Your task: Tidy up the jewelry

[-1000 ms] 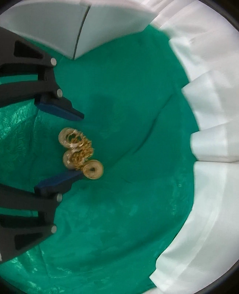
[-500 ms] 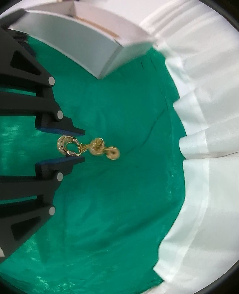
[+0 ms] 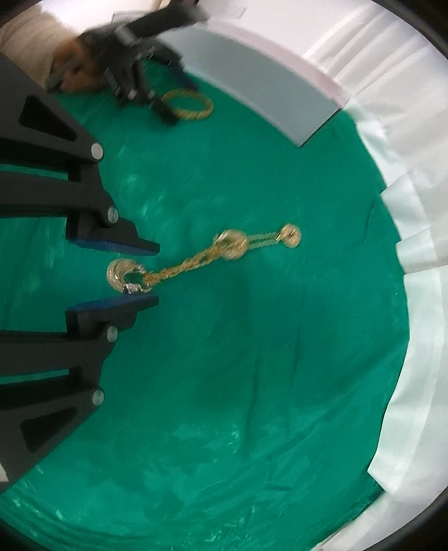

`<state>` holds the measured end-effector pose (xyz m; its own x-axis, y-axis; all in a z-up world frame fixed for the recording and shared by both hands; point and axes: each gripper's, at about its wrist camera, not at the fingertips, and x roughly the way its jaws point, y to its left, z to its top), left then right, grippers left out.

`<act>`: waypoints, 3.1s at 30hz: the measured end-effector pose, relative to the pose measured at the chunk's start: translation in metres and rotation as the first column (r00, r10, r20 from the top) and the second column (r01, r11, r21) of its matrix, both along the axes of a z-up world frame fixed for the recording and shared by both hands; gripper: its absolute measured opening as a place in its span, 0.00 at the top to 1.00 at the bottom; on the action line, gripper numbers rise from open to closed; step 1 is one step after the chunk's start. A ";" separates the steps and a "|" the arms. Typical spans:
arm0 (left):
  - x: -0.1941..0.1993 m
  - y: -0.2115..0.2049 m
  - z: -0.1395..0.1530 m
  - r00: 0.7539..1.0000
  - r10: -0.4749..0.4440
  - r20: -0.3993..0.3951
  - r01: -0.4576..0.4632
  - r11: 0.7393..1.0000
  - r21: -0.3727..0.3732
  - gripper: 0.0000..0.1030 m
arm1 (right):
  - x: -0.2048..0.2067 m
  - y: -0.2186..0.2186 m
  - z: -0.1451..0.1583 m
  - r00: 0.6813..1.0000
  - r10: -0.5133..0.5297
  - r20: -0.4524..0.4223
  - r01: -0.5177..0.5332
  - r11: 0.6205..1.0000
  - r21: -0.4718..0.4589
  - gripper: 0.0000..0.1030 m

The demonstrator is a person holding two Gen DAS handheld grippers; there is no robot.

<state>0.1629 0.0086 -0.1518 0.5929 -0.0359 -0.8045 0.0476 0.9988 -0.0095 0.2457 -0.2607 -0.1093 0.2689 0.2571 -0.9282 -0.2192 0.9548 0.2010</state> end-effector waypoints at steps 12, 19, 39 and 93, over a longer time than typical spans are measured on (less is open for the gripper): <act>-0.001 -0.001 0.001 1.000 0.001 0.000 -0.001 1.000 0.000 0.08 | 0.020 0.062 -0.014 0.957 0.224 0.184 -0.192 0.965 -0.177 0.83; -0.017 0.009 0.014 0.999 -0.034 -0.009 0.033 0.998 -0.060 0.32 | 0.002 0.041 0.045 0.960 0.118 0.254 -0.125 0.992 0.012 0.96; -0.147 0.182 0.191 0.959 0.227 0.169 -0.197 0.964 -0.178 0.32 | -0.024 0.124 0.195 0.847 0.252 0.469 -0.378 0.904 0.197 0.96; -0.114 0.249 0.146 0.729 0.682 -0.058 -0.681 0.732 0.042 0.01 | -0.039 0.374 0.104 0.780 0.569 0.260 -0.555 0.821 -0.131 0.18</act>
